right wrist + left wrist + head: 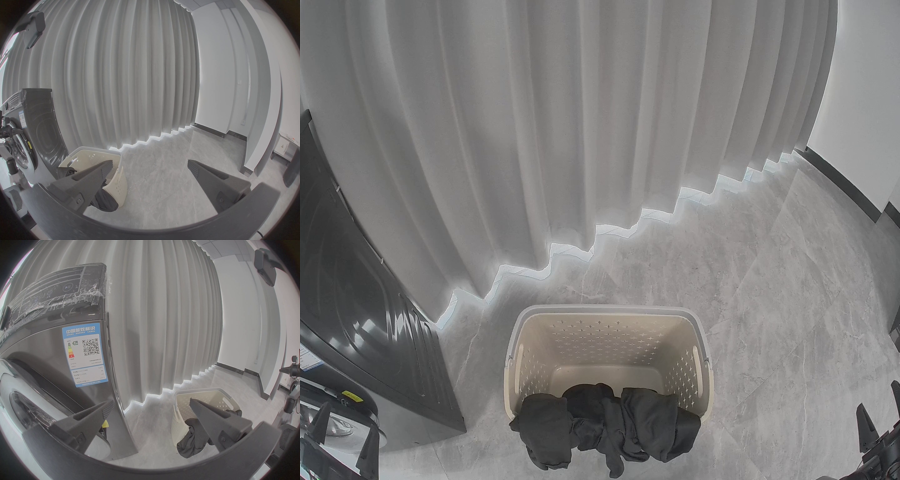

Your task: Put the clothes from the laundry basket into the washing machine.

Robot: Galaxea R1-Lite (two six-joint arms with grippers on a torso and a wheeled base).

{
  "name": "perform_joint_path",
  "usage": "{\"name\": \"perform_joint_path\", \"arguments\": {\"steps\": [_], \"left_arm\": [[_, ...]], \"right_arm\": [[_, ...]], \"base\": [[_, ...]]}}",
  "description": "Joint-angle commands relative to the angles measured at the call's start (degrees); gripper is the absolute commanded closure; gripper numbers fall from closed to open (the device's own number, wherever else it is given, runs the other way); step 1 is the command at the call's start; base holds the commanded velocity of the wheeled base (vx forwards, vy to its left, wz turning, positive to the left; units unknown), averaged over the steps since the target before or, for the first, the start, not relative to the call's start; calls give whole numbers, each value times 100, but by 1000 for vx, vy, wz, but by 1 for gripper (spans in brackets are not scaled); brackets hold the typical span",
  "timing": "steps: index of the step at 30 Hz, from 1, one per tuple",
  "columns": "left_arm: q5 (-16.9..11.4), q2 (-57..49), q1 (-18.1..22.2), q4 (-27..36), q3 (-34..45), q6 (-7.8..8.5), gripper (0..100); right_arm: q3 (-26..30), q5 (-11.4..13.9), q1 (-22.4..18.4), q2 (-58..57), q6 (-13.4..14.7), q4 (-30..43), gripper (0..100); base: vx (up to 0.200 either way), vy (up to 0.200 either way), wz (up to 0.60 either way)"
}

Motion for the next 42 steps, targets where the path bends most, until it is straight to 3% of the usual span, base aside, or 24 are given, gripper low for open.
{"name": "perform_joint_path", "arguments": {"steps": [1,8,14,42], "left_arm": [[1,-75,2,-1,101,0,0],[1,-75,2,-1,101,-9,0],[1,-75,2,-1,101,-9,0],[1,-75,2,-1,101,-9,0]], "right_arm": [[101,2,2,-7,-1,-1,0],[101,2,2,-7,-1,-1,0],[101,2,2,-7,-1,-1,0],[101,2,2,-7,-1,-1,0]], "base": [[0,0,0],[0,0,0],[200,0,0],[0,0,0]]}}
